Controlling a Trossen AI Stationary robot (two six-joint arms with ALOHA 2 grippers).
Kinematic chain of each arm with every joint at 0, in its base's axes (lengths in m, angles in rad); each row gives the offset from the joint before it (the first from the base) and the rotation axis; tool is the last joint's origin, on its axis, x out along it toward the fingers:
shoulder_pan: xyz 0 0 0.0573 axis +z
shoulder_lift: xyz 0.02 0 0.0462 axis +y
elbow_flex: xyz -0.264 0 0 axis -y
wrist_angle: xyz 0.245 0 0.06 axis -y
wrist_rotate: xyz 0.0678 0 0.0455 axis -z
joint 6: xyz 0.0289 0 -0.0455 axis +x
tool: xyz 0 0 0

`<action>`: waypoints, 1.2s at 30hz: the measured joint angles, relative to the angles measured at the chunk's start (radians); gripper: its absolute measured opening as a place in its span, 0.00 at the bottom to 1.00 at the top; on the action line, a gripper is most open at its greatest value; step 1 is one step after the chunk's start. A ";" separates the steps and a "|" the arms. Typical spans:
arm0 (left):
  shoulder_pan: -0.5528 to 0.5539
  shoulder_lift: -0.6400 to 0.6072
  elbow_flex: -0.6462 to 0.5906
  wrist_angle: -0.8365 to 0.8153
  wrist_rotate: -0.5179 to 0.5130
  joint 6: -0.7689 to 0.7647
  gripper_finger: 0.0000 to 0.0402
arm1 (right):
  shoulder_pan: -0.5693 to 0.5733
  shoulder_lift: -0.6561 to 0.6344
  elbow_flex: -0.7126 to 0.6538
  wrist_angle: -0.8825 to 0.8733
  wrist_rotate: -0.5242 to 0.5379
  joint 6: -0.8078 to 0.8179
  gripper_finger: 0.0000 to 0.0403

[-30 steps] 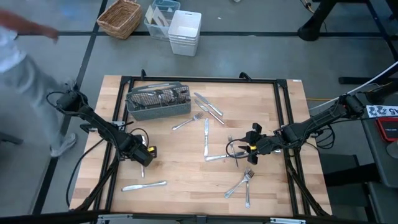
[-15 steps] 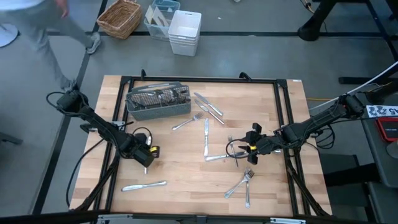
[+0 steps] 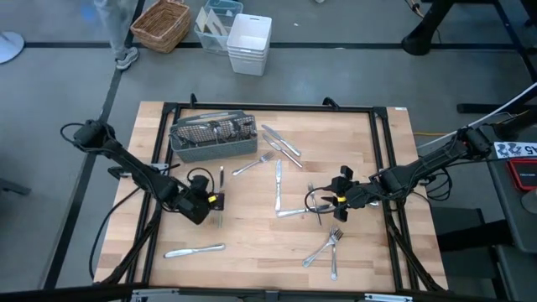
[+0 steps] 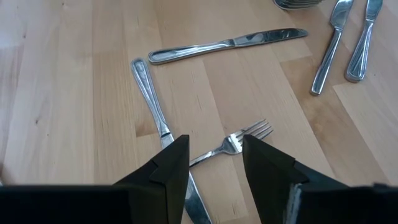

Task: Sort silverware
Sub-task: Put the silver table knife into the silverware rack

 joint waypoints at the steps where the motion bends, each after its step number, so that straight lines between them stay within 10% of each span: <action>1: 0.000 -0.007 0.000 0.019 -0.026 0.021 0.06 | 0.000 0.000 0.000 0.000 0.000 0.000 0.38; 22: 0.061 -0.395 0.002 0.108 -0.713 0.800 0.06 | 0.000 0.000 0.000 0.002 0.000 0.001 0.38; 36: 0.277 -0.526 -0.001 0.110 -0.846 1.287 0.08 | -0.001 0.000 0.000 0.003 0.000 0.001 0.38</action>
